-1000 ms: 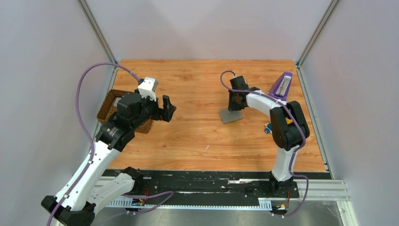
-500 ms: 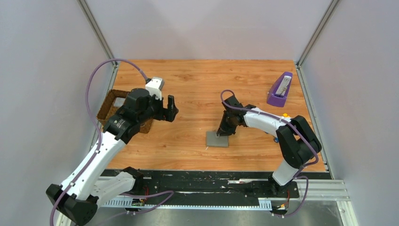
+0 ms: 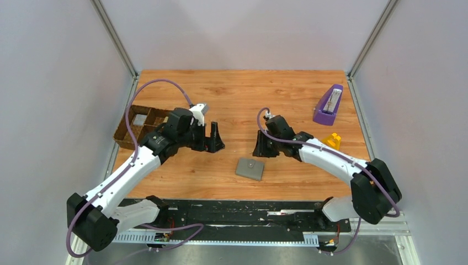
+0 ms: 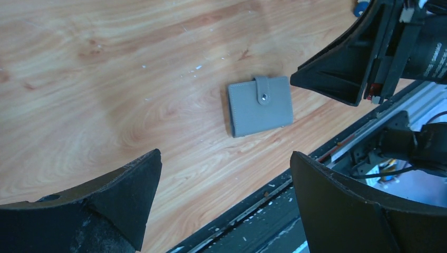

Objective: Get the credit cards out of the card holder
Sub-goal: Move the card holder to the center of the board, then open the card holder at the center of the board.

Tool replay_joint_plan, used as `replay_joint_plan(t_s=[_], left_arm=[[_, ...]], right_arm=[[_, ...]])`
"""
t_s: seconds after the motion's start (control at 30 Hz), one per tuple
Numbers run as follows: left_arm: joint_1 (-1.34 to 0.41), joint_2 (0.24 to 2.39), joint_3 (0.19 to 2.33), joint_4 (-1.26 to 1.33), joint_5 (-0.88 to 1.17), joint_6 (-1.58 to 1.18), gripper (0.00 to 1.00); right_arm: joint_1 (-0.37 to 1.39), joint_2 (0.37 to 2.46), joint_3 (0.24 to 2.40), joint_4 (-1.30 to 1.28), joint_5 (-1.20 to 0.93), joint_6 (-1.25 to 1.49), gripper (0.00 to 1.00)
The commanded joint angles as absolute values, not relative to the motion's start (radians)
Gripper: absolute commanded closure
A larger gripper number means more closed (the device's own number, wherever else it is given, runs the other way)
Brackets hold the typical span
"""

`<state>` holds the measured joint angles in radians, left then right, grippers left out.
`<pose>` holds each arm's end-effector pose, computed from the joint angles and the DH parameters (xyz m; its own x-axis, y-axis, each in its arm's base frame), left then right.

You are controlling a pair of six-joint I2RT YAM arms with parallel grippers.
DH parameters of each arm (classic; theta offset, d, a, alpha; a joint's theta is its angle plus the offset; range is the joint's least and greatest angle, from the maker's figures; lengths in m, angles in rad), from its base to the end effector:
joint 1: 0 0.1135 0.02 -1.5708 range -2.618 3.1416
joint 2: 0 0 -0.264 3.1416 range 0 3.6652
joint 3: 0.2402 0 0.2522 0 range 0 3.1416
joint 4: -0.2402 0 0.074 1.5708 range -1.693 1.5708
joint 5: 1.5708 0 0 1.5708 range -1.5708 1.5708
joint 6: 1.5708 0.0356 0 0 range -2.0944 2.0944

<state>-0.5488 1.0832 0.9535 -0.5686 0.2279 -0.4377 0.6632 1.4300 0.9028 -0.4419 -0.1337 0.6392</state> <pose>0.1922 -0.1270 0.3047 -0.7748 -0.0102 -0.6322 0.3615 0.8131 -0.4562 0.2230 0.1802 0.2134 -0.9208 0.0309 -0.3887 -0.1499 0.8923 0.4259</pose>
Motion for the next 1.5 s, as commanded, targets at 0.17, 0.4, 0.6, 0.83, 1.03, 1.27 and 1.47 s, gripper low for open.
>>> replay_joint_plan(t_s=[0.17,0.4,0.6,0.83,1.03,1.27,1.47], left_arm=[[-0.551,1.054,0.890,-0.439,0.233,-0.592,0.00],[-0.551,1.005,0.847,-0.455,0.152,-0.628,0.00],[-0.551,0.988,0.826,-0.450,0.140,-0.644,0.00],[-0.551,0.989,0.826,-0.456,0.138,-0.631,0.00],[-0.550,0.994,0.830,-0.452,0.141,-0.626,0.00],[-0.551,1.003,0.820,-0.444,0.144,-0.637,0.00],[-0.551,1.018,0.819,-0.439,0.149,-0.637,0.00]], right_arm=[[0.686,1.353,0.798,-0.179,-0.169,0.243,0.68],[0.748,1.445,0.863,-0.200,-0.188,0.177,0.68],[0.785,1.509,0.873,-0.208,-0.145,0.179,0.68],[0.808,1.561,0.879,-0.254,-0.032,0.187,0.68],[0.815,1.592,0.871,-0.266,-0.011,0.199,0.69],[0.846,1.611,0.880,-0.301,0.072,0.230,0.75],[0.855,1.598,0.874,-0.308,0.075,0.289,0.98]])
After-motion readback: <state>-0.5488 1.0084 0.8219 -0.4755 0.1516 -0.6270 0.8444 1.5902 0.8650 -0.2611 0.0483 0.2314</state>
